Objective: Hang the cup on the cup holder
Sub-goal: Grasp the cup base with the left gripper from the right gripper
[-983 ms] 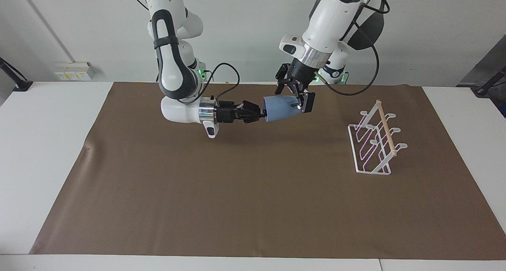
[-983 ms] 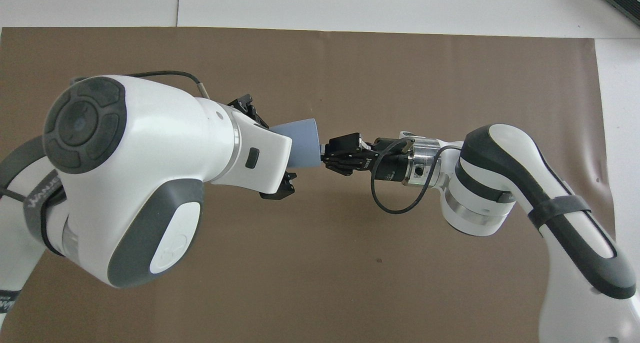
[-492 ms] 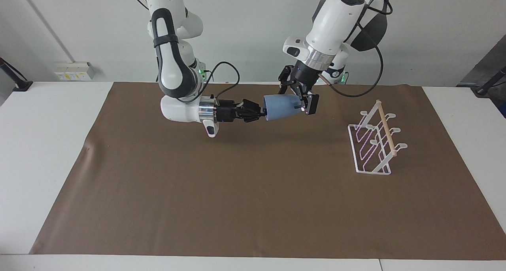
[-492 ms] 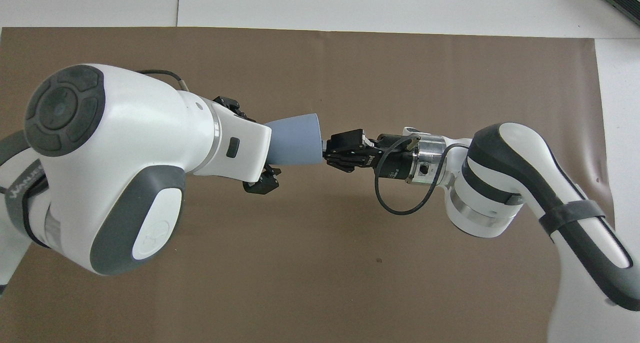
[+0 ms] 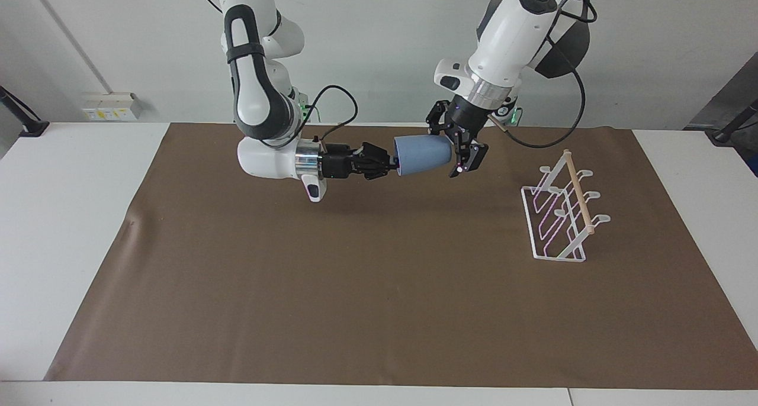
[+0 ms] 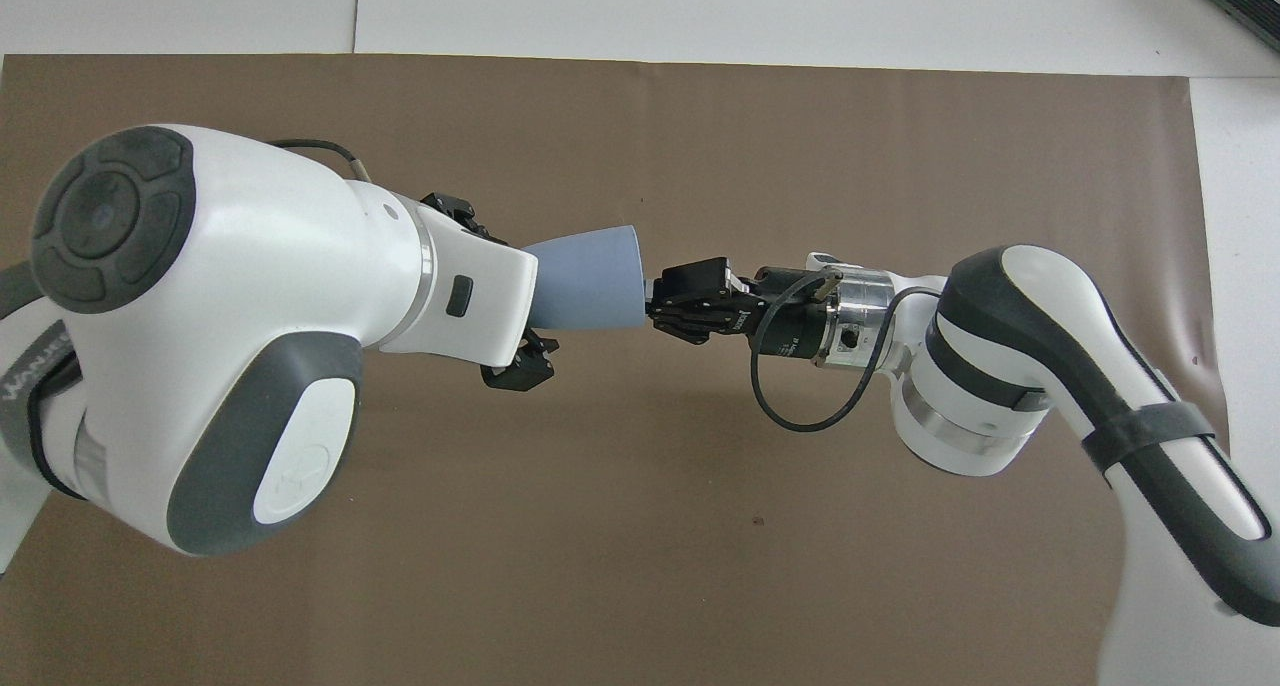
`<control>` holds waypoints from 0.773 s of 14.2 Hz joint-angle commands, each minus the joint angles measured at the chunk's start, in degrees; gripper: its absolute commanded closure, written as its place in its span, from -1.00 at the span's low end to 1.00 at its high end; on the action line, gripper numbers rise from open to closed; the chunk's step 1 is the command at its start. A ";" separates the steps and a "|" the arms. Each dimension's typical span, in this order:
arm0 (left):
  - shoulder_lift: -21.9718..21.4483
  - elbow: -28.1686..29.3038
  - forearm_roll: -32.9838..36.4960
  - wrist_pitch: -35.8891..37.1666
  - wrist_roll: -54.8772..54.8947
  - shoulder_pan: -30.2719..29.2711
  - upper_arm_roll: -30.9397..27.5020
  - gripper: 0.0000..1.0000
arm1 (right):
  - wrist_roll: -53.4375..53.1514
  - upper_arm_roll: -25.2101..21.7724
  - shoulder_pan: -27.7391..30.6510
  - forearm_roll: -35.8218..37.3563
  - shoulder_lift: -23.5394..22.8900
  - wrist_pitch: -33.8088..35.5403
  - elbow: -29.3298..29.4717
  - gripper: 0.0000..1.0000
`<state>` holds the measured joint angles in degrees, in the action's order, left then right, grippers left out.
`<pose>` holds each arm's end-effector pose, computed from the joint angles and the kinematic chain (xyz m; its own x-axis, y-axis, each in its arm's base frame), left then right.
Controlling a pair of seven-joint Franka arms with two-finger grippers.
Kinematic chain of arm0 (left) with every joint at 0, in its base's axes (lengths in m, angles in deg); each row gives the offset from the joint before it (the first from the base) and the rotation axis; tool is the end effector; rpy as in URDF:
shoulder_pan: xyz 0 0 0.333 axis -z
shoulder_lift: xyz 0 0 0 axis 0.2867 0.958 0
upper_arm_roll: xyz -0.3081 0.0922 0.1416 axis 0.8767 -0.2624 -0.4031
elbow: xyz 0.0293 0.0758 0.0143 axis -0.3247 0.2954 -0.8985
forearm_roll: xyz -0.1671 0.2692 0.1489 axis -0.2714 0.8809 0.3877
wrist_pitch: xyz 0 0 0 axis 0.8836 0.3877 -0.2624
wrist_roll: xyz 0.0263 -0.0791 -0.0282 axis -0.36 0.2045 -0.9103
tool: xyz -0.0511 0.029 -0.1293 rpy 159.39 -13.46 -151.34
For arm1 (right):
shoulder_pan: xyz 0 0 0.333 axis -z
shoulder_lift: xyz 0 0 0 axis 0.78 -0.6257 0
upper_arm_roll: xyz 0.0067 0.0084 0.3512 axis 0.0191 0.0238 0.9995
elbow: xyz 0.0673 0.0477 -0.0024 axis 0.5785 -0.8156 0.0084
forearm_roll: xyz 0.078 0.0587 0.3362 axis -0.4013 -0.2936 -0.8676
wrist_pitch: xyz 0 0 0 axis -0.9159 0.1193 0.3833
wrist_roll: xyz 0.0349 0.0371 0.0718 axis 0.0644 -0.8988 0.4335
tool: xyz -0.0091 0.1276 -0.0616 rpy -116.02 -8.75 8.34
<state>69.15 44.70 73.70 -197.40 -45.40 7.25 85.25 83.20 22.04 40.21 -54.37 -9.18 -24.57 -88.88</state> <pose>0.4801 -0.3018 0.5922 0.3900 -0.8688 0.3051 -0.9164 -0.3987 0.0362 0.5275 0.2706 0.4678 0.9711 -0.0855 -0.2230 -0.2175 0.0688 -0.9736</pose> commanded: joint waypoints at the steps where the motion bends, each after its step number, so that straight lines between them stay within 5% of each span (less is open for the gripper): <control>1: -0.72 0.51 0.72 -1.58 -0.72 0.61 0.40 -1.00 | -1.03 0.30 0.34 -1.03 0.82 0.11 -0.41 1.00; 8: 0.16 1.65 0.10 -5.98 -2.75 3.68 0.49 -1.00 | -1.02 0.30 0.34 -0.85 0.82 0.11 -0.41 1.00; 9: 0.07 1.91 0.10 -6.07 -1.96 3.69 0.49 -0.69 | -1.02 0.30 0.34 -0.85 0.82 0.11 -0.41 1.00; 10: -0.02 2.00 0.10 -5.38 -2.56 3.69 0.49 0.90 | -1.02 0.30 0.34 -0.85 0.82 0.11 -0.32 1.00; 11: -0.11 2.27 0.10 -5.63 -2.66 3.69 0.57 1.00 | -1.02 0.30 0.42 -0.85 0.82 0.11 -0.41 1.00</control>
<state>69.42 45.21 73.87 -201.98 -46.42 9.26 85.90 83.20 21.92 40.28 -54.27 -9.22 -24.38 -89.41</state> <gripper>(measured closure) 0.172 0.952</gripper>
